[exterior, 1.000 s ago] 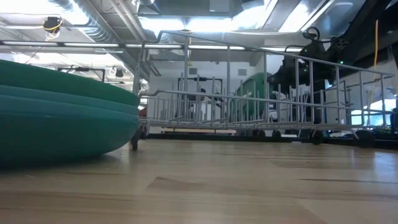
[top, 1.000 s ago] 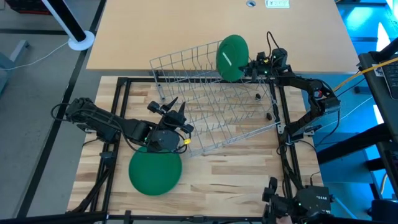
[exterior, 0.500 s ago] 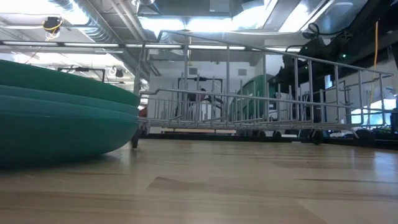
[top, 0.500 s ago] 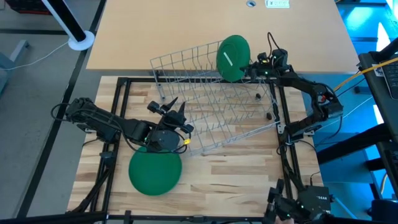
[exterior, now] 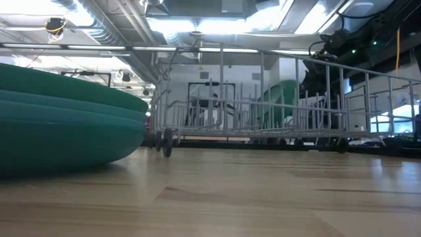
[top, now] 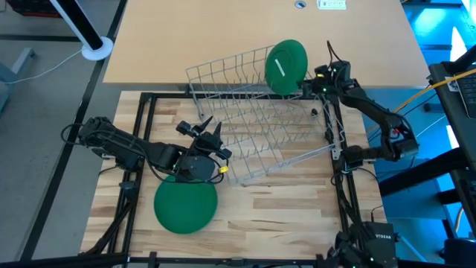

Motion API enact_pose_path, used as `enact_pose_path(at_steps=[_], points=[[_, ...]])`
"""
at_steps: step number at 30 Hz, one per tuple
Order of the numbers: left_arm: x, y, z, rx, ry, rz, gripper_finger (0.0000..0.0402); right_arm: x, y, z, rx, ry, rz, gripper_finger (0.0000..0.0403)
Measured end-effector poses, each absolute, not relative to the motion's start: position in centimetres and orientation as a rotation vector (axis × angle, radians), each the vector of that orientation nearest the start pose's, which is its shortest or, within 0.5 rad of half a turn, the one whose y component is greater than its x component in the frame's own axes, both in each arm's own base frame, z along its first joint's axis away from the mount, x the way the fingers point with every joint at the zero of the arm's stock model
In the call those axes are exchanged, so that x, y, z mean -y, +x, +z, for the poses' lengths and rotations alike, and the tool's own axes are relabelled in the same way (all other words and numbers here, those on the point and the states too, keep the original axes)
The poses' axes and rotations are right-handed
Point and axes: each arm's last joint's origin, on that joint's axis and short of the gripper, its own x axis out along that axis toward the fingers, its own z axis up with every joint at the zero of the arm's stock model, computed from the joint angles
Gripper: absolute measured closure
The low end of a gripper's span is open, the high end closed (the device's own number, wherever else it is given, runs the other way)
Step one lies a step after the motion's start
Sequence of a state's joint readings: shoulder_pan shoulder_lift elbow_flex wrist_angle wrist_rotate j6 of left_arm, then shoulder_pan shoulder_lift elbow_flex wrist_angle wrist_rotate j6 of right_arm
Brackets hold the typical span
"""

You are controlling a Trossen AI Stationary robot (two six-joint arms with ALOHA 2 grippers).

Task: Sort dishes
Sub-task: Put the dark green plate in the dish rack

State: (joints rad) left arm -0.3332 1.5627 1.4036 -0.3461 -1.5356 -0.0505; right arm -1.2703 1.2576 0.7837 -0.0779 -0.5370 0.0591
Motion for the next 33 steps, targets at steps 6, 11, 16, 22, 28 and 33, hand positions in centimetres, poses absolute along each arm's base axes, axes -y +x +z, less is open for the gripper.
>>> enact_pose_path(at_steps=[6,11,16,22,28,33], points=[[8.0,32.0,35.4,-0.281,0.375,1.181,0.0259,23.3,8.4,26.1,-0.337,0.489,-0.845,0.0265],[8.0,32.1,35.4,-0.284,0.373,1.172,0.0259,21.7,7.9,27.0,-0.357,0.502,-0.869,0.0265],[8.0,32.0,35.3,-0.300,0.397,1.169,0.0259,19.6,7.3,28.5,-0.333,0.485,-0.855,0.0265],[8.5,32.1,35.8,-0.270,0.364,1.159,0.0259,16.4,6.3,30.9,-0.239,0.418,-0.835,0.0265],[9.7,30.6,37.5,-0.242,0.348,1.110,0.0259,12.8,5.6,33.1,-0.091,0.413,-0.726,0.0265],[10.8,28.3,39.3,-0.180,0.264,1.025,0.0259,10.2,5.2,34.3,-0.003,0.436,-0.541,0.0265]])
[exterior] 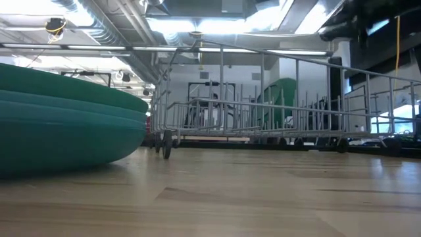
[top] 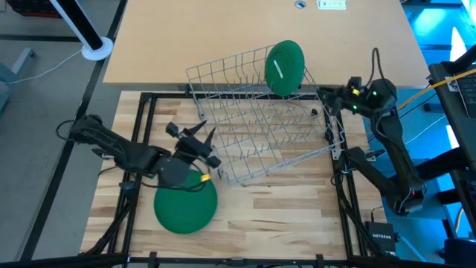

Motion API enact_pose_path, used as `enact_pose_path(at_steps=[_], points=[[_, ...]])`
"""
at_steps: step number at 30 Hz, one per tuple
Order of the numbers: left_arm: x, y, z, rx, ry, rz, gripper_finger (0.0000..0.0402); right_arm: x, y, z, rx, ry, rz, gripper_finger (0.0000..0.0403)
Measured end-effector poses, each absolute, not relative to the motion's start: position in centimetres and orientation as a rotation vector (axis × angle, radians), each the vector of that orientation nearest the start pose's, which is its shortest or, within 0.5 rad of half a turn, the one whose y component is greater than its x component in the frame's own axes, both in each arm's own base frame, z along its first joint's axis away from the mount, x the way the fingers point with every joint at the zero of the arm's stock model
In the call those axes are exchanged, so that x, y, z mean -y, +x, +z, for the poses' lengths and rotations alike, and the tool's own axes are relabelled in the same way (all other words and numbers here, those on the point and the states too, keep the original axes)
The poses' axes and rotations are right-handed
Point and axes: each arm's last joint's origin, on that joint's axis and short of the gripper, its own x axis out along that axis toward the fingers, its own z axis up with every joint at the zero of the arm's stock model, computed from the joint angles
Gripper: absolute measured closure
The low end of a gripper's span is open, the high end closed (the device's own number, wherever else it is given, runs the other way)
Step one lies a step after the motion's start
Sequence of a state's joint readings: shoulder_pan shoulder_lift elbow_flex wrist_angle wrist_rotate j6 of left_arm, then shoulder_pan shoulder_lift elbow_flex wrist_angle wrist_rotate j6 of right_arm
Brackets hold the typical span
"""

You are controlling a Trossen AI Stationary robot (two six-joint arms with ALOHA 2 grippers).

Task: Sort dishes
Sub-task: Put the dark green plate in the dish rack

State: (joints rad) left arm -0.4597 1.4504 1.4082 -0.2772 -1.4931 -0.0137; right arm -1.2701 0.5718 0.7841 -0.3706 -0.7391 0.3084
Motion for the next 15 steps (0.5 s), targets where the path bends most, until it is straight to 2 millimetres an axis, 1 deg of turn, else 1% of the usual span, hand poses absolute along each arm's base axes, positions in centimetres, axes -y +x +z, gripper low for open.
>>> enact_pose_path(at_steps=[3,6,9,11,15], points=[[11.4,27.0,40.0,-0.164,0.225,0.941,0.0259,8.8,5.0,34.7,0.022,0.451,-0.431,0.0265],[11.7,25.6,39.9,-0.182,0.175,0.824,0.0259,7.7,4.9,35.0,0.030,0.459,-0.323,0.0265],[11.6,24.2,39.0,-0.263,0.064,0.683,0.0259,6.9,4.7,35.2,0.030,0.476,-0.230,0.0265],[11.4,23.4,38.0,-0.359,-0.018,0.618,0.0259,6.4,4.7,35.3,0.029,0.495,-0.179,0.0265],[10.8,22.0,36.1,-0.573,-0.086,0.619,0.0259,5.5,4.5,35.4,0.035,0.506,-0.141,0.0265]])
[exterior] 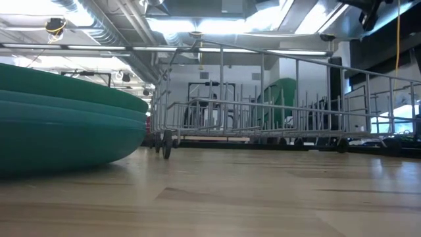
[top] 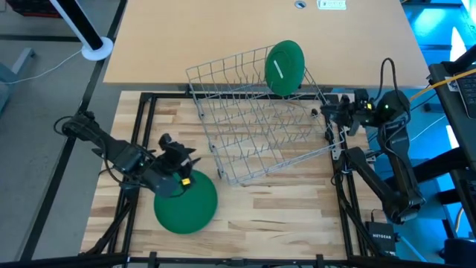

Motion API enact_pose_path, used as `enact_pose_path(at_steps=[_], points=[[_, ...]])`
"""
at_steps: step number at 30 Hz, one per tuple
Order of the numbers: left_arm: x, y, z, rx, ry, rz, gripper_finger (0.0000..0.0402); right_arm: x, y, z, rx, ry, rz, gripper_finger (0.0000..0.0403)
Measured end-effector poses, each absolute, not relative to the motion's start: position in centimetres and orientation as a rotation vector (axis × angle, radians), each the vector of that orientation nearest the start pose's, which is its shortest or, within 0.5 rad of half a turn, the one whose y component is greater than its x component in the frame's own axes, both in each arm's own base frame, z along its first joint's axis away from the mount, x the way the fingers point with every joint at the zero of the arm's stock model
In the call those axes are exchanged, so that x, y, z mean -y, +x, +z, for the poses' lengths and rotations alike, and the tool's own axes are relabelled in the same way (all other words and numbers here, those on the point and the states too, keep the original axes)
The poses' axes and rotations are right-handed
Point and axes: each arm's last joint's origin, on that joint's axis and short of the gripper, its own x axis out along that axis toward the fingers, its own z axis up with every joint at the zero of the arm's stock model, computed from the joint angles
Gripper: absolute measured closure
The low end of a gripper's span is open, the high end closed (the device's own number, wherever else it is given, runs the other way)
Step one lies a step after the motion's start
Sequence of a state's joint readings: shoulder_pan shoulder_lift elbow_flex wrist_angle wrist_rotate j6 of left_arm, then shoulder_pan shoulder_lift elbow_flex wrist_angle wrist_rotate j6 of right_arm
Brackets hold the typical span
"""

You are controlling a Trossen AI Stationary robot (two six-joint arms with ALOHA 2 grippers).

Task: Sort dishes
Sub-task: Put the dark green plate in the dish rack

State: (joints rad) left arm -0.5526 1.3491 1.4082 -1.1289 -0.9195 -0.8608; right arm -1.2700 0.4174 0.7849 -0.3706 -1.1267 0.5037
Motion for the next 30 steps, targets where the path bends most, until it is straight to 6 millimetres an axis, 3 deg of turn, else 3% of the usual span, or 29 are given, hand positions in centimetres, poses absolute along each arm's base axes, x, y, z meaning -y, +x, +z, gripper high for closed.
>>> enact_pose_path(at_steps=[9,17,24,30], points=[[9.3,19.7,34.6,-0.845,-0.202,0.753,0.0259,3.9,3.9,35.4,0.051,0.528,-0.136,0.0265],[9.2,19.3,31.4,-1.109,-0.307,0.750,0.0259,3.0,3.7,35.1,0.049,0.537,-0.137,0.0265],[9.7,19.7,28.1,-1.176,-0.369,0.701,0.0259,2.9,3.6,35.8,0.082,0.535,-0.128,0.0265],[9.7,19.8,26.0,-1.190,-0.391,0.689,0.0259,2.6,3.5,37.5,0.169,0.462,-0.100,0.0265]])
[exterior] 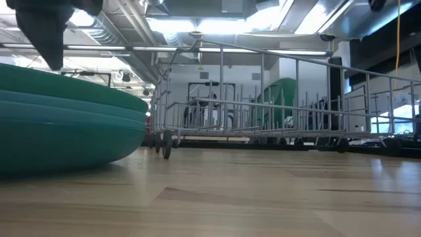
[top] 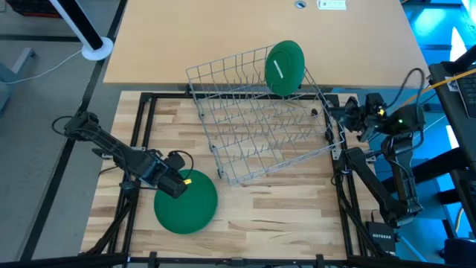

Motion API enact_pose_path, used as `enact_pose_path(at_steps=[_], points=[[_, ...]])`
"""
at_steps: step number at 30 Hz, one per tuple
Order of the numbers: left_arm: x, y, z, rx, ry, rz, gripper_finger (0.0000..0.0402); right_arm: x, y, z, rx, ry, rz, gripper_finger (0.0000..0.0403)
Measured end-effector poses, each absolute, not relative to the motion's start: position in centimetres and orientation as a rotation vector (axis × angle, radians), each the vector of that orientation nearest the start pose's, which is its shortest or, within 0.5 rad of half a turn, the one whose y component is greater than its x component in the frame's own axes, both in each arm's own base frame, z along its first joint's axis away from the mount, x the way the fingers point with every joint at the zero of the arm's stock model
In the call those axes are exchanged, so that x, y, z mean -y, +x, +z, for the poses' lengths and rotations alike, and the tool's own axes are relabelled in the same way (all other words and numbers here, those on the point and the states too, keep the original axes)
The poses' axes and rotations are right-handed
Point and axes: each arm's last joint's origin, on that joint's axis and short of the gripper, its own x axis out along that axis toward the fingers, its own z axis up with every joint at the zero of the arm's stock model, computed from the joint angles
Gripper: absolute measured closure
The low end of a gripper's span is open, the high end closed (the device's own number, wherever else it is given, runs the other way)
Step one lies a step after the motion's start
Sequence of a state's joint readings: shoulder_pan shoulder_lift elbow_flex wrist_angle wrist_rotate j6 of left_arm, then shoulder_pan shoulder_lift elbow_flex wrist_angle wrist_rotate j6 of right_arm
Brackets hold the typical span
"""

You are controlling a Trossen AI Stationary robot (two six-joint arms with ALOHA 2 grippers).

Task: Sort dishes
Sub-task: Put the dark green plate in the dish rack

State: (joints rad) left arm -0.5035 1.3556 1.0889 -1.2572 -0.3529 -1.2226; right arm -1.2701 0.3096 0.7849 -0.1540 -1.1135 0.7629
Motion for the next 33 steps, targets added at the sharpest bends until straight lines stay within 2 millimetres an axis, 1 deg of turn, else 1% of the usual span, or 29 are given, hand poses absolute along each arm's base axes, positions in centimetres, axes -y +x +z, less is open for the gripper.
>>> enact_pose_path(at_steps=[5,8,12,16,22,25,30,33], points=[[9.4,19.6,24.7,-1.222,-0.401,0.702,0.0259,2.0,3.4,38.8,0.236,0.412,-0.061,0.0265],[9.1,19.6,23.8,-1.253,-0.420,0.700,0.0259,1.8,3.3,39.3,0.257,0.389,-0.047,0.0265],[8.8,19.5,22.5,-1.274,-0.442,0.702,0.0259,1.8,3.3,39.3,0.260,0.381,-0.045,0.0265],[8.4,19.6,21.7,-1.282,-0.438,0.698,0.0259,1.8,3.3,39.3,0.260,0.381,-0.045,0.0265],[7.2,19.4,20.5,-1.303,-0.441,0.747,0.0259,1.8,3.3,39.3,0.259,0.381,-0.045,0.0265],[6.9,19.6,20.5,-1.313,-0.450,0.743,0.0259,1.8,3.3,39.3,0.258,0.384,-0.045,0.0265],[6.7,20.1,20.4,-1.324,-0.467,0.670,0.0260,1.8,3.3,39.3,0.252,0.384,-0.039,0.0265],[6.4,20.2,20.4,-1.338,-0.485,0.668,0.0274,1.8,3.3,39.3,0.252,0.383,-0.039,0.0265]])
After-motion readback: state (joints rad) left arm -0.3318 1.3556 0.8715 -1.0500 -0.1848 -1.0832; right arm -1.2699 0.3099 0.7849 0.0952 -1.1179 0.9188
